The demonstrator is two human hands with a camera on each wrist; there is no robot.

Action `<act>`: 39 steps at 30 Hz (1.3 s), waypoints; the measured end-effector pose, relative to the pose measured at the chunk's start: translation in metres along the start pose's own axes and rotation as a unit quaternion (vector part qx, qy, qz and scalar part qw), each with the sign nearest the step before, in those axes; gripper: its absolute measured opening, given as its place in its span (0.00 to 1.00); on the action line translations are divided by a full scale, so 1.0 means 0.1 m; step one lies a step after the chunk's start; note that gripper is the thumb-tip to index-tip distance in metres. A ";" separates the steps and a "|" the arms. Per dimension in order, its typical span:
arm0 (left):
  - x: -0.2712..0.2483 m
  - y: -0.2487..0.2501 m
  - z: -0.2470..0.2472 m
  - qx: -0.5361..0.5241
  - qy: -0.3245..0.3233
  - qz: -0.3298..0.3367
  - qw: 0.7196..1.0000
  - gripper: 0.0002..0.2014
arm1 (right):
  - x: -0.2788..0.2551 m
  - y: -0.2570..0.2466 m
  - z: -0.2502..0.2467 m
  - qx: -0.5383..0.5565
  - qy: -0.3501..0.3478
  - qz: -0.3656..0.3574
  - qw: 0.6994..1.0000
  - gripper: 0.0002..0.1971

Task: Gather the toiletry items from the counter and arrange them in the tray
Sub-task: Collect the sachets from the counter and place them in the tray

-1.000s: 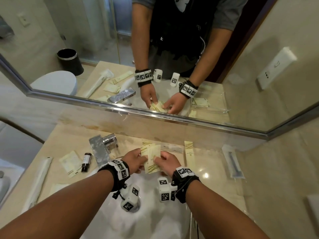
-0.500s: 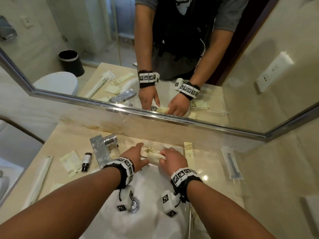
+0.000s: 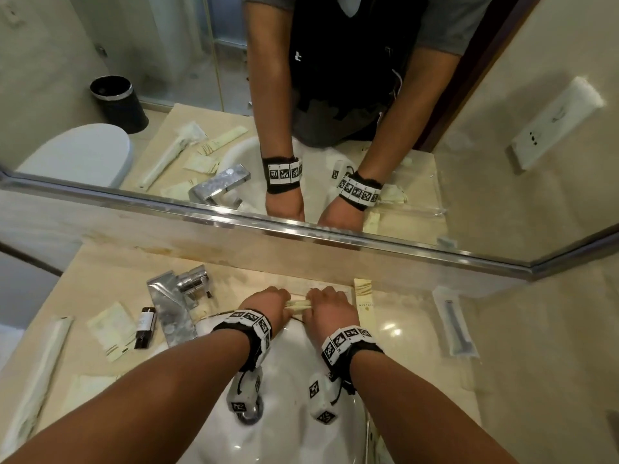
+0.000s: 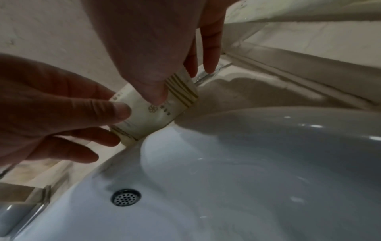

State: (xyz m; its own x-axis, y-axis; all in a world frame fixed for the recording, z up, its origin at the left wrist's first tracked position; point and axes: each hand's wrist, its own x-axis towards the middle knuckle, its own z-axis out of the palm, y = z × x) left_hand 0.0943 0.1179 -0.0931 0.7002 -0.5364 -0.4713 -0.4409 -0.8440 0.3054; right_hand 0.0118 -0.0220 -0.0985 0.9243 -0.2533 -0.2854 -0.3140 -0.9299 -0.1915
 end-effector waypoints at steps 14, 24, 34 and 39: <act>-0.06 -0.07 -0.05 0.091 -0.032 -0.022 0.995 0.13 | 0.03 -0.09 -0.03 -0.042 -0.041 0.030 0.998 0.23; -0.14 0.01 -0.12 0.166 -0.059 -0.002 0.984 0.16 | -0.01 -0.15 -0.05 -0.004 -0.053 0.018 0.998 0.23; -0.12 0.04 -0.11 0.174 -0.056 0.026 0.983 0.17 | 0.08 -0.20 0.03 -0.012 -0.073 -0.028 0.997 0.20; -0.09 0.00 -0.09 0.155 -0.027 0.027 0.987 0.18 | 0.09 -0.20 0.05 -0.012 -0.059 -0.025 0.998 0.16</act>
State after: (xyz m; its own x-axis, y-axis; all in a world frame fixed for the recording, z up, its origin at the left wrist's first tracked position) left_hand 0.0932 0.1226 -0.0810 0.6438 -0.5727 -0.5074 -0.6332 -0.7711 0.0669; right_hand 0.0253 -0.0048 -0.1017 0.9063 -0.1749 -0.3847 -0.2614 -0.9473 -0.1853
